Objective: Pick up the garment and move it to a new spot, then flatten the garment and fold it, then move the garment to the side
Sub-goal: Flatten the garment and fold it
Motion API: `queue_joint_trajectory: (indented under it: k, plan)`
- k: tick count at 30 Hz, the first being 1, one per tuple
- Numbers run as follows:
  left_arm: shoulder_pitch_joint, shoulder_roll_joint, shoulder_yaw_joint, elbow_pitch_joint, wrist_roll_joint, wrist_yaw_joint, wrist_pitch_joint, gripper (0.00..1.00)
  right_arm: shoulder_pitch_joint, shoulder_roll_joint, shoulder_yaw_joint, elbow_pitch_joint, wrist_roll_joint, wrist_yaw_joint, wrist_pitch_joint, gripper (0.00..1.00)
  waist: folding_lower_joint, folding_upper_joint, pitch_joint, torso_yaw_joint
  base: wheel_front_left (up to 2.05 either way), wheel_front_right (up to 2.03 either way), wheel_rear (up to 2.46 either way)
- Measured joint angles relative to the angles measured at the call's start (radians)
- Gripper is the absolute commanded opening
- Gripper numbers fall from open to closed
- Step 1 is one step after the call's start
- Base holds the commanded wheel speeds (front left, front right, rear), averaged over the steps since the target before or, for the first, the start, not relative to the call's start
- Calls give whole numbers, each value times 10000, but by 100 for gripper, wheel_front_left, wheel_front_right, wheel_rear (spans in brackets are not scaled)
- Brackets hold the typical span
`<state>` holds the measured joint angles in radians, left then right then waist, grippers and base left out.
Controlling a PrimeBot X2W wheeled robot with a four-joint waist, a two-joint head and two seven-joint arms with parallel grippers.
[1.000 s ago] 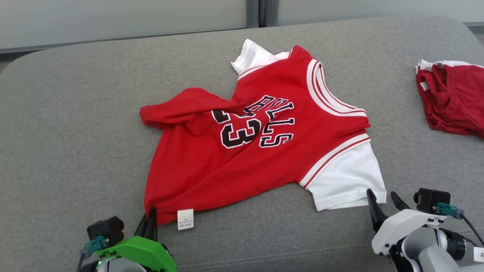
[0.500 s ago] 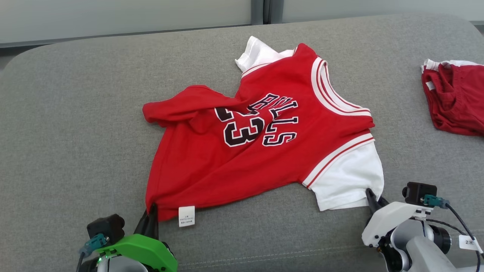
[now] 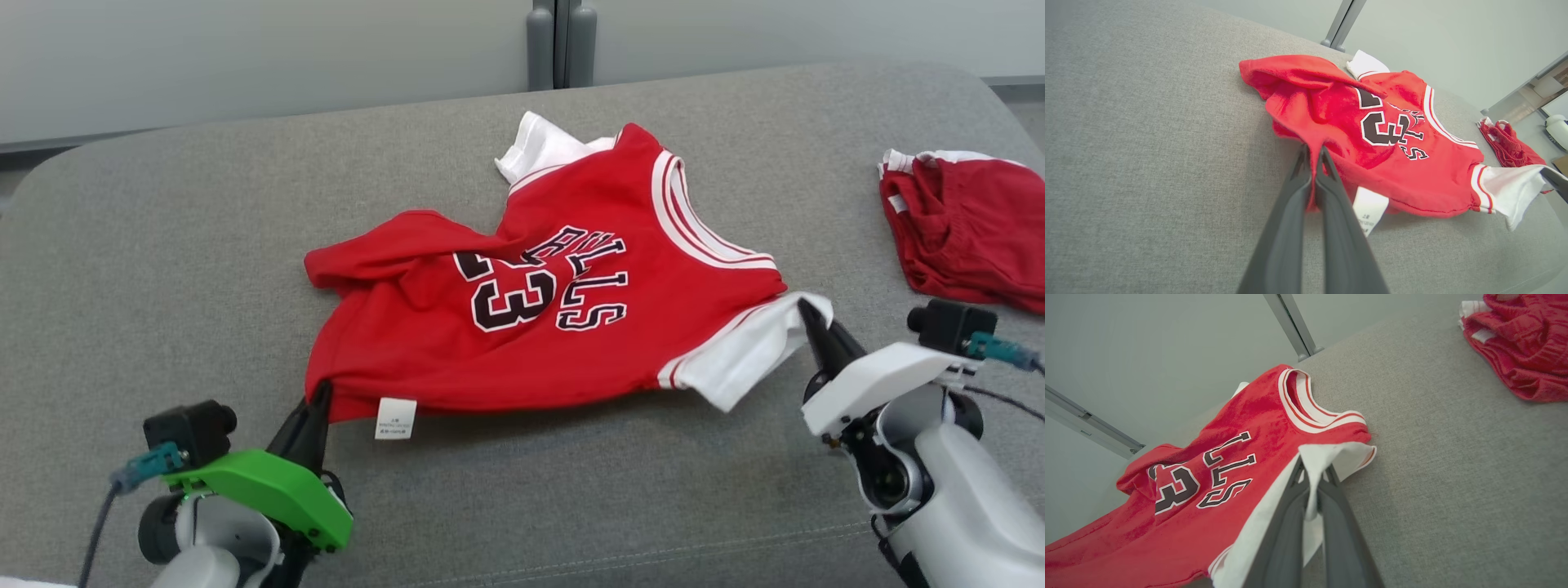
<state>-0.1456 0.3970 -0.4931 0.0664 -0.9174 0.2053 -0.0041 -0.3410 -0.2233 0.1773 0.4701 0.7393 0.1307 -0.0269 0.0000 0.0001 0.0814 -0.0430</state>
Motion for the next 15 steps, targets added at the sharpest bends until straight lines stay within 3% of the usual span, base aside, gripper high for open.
queue_joint_trajectory:
  k: [10,15]
  plan:
    - [-1959,1490,516,-1139,-238,46,2148,0,-1481,-940,-589,-1689,385,0,1131,0,0,0,-909,-227,0,0,0]
    - [-3141,1672,809,-1685,-731,151,3156,0,-2367,-1009,-1162,-2362,146,0,1749,0,0,0,-1278,-356,0,0,0]
